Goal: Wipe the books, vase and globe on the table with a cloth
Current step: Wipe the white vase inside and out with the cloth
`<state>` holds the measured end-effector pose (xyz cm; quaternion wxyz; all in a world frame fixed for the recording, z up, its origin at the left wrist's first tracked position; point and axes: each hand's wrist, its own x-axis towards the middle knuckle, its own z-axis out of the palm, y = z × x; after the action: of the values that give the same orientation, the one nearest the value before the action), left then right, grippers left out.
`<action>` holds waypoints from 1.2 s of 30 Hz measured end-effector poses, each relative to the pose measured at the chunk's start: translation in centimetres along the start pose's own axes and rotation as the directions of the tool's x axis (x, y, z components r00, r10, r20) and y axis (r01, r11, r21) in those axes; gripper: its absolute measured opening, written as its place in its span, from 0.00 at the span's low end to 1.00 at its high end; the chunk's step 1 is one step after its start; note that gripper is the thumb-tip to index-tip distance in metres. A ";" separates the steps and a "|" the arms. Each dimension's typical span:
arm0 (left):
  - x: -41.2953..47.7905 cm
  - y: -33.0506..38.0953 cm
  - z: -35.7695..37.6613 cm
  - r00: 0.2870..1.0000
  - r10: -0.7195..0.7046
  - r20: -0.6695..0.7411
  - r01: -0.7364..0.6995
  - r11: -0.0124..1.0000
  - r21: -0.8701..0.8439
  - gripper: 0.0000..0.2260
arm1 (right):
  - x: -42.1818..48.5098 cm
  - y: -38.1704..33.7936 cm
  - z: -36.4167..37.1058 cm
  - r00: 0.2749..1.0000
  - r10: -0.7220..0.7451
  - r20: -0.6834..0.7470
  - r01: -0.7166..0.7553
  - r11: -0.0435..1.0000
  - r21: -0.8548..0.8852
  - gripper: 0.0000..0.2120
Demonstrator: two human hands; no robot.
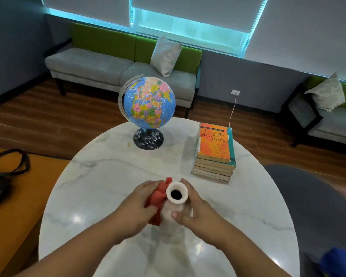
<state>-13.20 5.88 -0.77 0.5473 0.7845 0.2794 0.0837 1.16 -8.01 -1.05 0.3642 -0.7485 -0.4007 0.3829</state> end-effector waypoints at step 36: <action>-3.9 -2.5 3.9 0.952 0.262 -0.162 -0.249 0.964 0.091 0.13 | -2.0 2.7 2.0 0.886 -0.252 -0.388 0.185 0.962 -0.202 0.24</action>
<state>-15.56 1.26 -3.93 0.4780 0.8224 0.2245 0.2115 -0.47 -10.43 -3.63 0.4200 -0.7887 -0.4264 0.1404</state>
